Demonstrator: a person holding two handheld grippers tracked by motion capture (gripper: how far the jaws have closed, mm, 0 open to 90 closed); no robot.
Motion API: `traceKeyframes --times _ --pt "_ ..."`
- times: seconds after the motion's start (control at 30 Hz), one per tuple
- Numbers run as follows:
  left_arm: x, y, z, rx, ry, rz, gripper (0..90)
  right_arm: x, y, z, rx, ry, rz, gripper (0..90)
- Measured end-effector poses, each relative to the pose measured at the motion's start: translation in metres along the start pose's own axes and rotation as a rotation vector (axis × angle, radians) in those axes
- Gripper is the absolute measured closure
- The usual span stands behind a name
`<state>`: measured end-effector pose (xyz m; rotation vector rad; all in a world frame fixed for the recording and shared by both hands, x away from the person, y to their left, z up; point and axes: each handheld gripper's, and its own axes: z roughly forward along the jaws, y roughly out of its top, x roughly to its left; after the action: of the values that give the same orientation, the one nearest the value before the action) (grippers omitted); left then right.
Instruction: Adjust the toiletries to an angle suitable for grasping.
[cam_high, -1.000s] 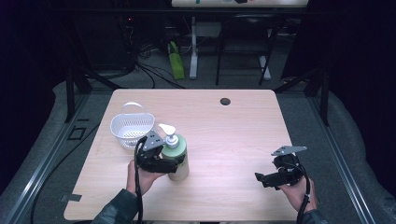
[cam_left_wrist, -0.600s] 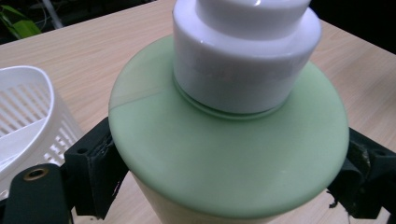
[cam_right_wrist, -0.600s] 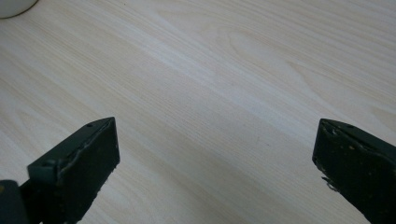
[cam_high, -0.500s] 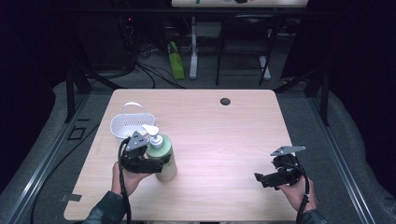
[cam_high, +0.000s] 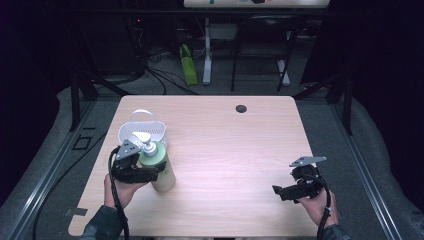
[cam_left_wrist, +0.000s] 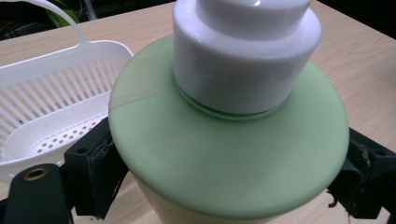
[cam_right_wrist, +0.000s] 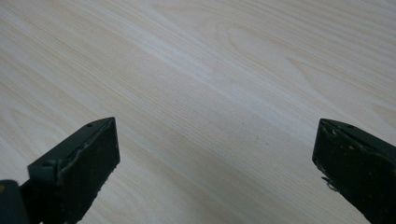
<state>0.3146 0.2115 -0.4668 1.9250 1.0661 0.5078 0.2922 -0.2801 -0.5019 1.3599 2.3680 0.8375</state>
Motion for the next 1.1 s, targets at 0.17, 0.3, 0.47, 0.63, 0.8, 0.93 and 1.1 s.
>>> traceKeyframes --times 0.17,0.3,0.47,0.63,0.8,0.93,1.1 --pt "0.002 0.000 -0.001 -0.002 0.011 -0.006 12.1 0.000 0.000 0.002 0.010 0.002 -0.003 0.2" --pt "-0.001 0.000 0.000 -0.003 0.019 -0.006 11.7 0.000 0.000 0.002 0.012 0.006 0.000 0.1" --pt "-0.001 -0.001 -0.001 -0.021 0.022 -0.022 7.7 0.002 0.001 0.002 0.001 0.011 -0.014 0.0" --pt "0.000 -0.001 -0.006 -0.056 0.031 -0.032 2.7 0.002 0.002 0.002 0.002 0.012 -0.012 0.0" --pt "0.002 0.001 -0.011 -0.100 0.033 -0.052 0.0 0.003 0.003 0.003 0.000 0.014 -0.020 0.0" --pt "0.001 0.003 -0.015 -0.132 0.034 -0.054 0.0 0.003 0.003 0.002 -0.004 0.015 -0.022 0.0" --pt "-0.002 0.008 -0.021 -0.185 0.035 -0.065 0.0 0.002 0.003 0.001 -0.006 0.018 -0.019 0.0"
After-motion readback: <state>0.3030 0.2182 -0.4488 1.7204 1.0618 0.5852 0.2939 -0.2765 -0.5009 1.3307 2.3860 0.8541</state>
